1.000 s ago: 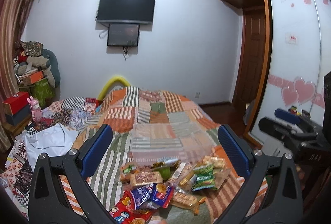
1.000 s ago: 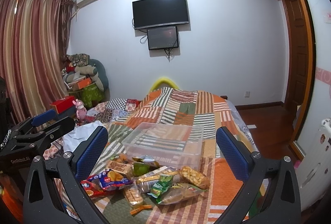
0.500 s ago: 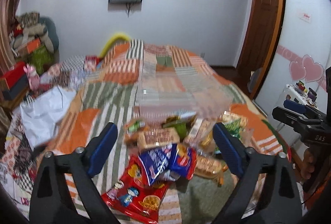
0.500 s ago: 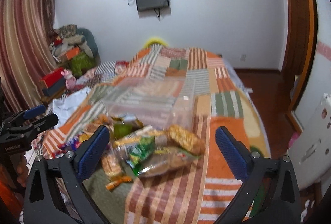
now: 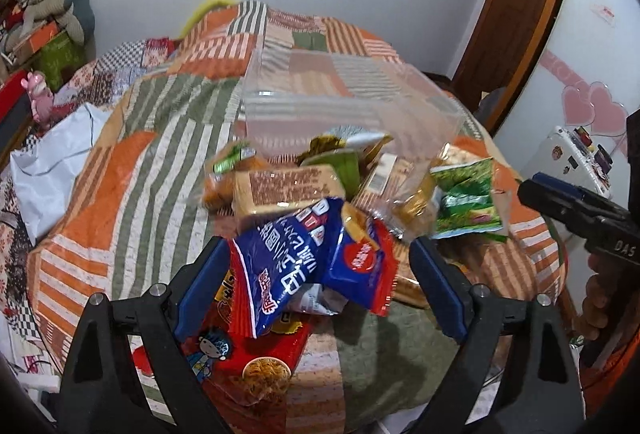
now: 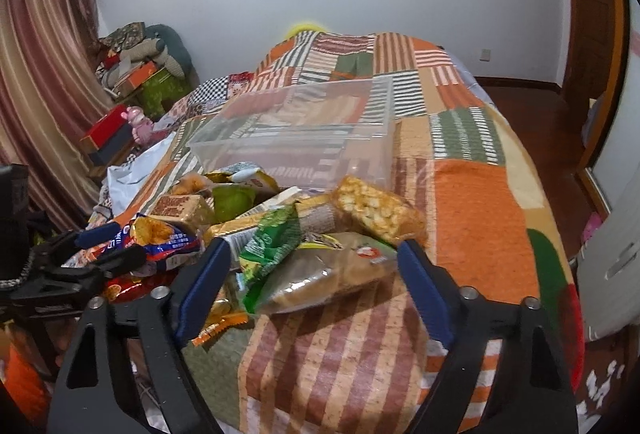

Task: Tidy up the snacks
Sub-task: 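Grasp the blue-and-red chip bag with the left tool while the right tool grasps the green snack pack, then carry both bags over the clear box and open both tools to drop them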

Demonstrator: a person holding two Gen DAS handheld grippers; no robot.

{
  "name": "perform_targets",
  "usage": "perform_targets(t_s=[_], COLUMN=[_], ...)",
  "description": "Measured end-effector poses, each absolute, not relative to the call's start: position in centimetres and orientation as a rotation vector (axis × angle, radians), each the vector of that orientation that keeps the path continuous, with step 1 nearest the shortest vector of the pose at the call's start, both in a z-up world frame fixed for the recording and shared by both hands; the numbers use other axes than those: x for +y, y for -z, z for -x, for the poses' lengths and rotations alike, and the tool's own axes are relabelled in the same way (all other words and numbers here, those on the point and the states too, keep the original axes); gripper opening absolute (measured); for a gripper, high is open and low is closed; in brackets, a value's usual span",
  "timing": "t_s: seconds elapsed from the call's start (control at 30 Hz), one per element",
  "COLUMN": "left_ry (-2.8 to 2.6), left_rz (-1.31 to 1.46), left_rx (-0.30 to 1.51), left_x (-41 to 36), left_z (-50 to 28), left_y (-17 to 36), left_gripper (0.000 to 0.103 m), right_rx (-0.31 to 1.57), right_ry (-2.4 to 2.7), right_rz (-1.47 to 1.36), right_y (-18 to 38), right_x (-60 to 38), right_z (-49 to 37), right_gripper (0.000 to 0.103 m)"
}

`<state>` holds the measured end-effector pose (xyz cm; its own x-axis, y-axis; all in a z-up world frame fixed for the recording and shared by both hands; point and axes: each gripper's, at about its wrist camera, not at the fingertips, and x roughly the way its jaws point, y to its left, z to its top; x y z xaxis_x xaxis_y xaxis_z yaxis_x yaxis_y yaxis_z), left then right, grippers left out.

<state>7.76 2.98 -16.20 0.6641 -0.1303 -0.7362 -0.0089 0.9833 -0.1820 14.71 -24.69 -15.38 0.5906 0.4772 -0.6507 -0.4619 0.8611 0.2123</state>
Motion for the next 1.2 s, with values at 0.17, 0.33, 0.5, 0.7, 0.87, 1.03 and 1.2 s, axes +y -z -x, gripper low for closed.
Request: perform_targets(t_s=[0.17, 0.33, 0.5, 0.7, 0.87, 1.03, 1.2], left_ry=[0.055, 0.057, 0.043, 0.046, 0.089, 0.089, 0.098], left_rz=[0.169, 0.133, 0.131, 0.190, 0.176, 0.150, 0.124], left_rx=[0.842, 0.851, 0.865, 0.848, 0.819, 0.801, 0.772], left_x=[3.2, 2.3, 2.2, 2.8, 2.9, 2.6, 2.5], left_z=[-8.2, -8.8, -9.5, -9.8, -9.4, -8.7, -8.0], left_y=[16.7, 17.2, 17.8, 17.5, 17.2, 16.6, 15.5], left_gripper=[0.093, 0.101, 0.101, 0.096, 0.081, 0.076, 0.074], right_rx=[0.774, 0.801, 0.815, 0.819, 0.827, 0.824, 0.790], right_ry=[-0.598, -0.637, -0.651, -0.638, -0.647, -0.659, -0.666], right_rz=[-0.015, -0.002, 0.010, 0.021, -0.015, -0.050, -0.058], right_y=[15.9, 16.6, 17.1, 17.5, 17.8, 17.5, 16.6], right_x=[-23.3, -21.8, -21.0, -20.7, -21.1, -21.8, -22.1], right_z=[-15.4, -16.0, -16.4, -16.7, -16.9, -16.7, -16.1], right_gripper=[0.061, 0.051, 0.045, 0.029, 0.027, 0.025, 0.025])
